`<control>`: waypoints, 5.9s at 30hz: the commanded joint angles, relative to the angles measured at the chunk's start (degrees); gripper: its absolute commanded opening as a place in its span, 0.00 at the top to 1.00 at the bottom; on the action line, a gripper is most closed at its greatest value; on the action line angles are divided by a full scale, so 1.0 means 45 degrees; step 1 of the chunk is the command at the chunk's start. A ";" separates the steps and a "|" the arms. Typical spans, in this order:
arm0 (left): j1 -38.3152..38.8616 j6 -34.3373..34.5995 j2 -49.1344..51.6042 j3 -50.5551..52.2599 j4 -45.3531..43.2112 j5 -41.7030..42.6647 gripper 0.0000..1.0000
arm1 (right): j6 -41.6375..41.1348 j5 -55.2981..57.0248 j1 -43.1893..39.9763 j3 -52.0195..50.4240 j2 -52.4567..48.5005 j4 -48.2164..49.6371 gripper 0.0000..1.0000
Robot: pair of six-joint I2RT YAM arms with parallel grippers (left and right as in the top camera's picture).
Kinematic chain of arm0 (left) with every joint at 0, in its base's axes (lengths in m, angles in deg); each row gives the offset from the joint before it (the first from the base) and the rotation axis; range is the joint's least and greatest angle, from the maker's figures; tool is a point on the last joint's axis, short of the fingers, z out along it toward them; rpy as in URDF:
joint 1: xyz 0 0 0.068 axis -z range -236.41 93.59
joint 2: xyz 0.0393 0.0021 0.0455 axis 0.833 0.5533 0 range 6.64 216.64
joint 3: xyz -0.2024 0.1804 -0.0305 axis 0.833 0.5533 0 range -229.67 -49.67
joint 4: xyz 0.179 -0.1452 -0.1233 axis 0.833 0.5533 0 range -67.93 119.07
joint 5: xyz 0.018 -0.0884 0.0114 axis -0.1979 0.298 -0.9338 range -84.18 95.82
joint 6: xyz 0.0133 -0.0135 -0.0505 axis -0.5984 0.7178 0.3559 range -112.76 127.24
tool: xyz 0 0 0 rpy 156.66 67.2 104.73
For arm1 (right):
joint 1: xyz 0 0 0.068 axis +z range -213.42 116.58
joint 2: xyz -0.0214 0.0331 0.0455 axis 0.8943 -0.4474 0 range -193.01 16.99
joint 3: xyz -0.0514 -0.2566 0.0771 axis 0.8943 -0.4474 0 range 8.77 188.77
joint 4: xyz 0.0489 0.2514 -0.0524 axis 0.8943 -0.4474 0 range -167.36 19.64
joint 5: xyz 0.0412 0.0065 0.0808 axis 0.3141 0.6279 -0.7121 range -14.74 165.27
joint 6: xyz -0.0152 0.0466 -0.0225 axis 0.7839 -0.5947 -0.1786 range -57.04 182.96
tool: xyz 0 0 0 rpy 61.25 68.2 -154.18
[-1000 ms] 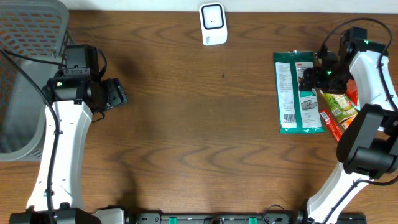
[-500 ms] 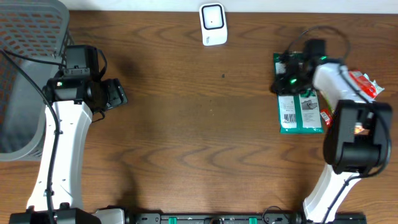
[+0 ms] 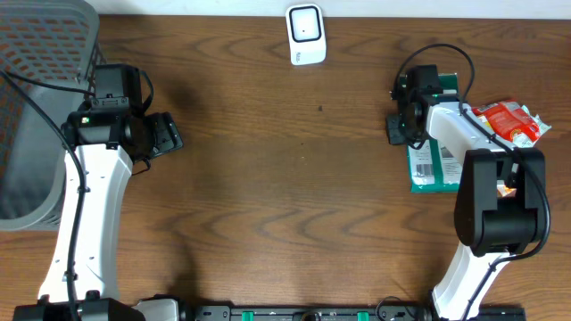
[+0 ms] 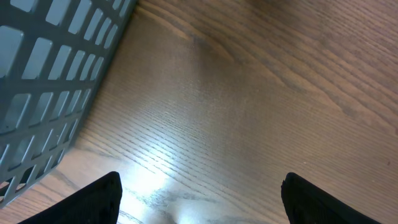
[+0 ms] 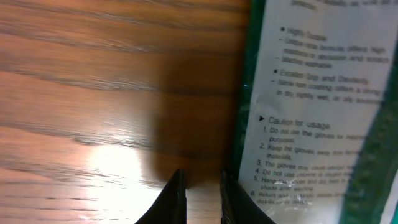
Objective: Scan the item barcode
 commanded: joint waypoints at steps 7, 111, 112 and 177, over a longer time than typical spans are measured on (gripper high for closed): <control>-0.0053 -0.0068 -0.0068 0.0000 0.0034 -0.0112 0.17 | 0.0262 -0.2414 -0.0155 0.0010 0.2817 -0.0136 0.29; -0.0053 -0.0068 -0.0068 0.0000 0.0034 -0.0112 0.16 | 0.0277 -0.0899 -0.0151 -0.0015 1.9108 -1.0525 0.01; -0.0053 -0.0068 -0.0068 0.0000 0.0034 -0.0112 0.16 | 0.0306 -0.0748 -0.0151 -0.0015 1.9258 -1.0860 0.01; -0.0053 -0.0068 -0.0068 0.0000 0.0034 -0.0112 0.16 | -0.0831 -0.0369 -0.0151 -1.6660 2.5709 0.6504 0.01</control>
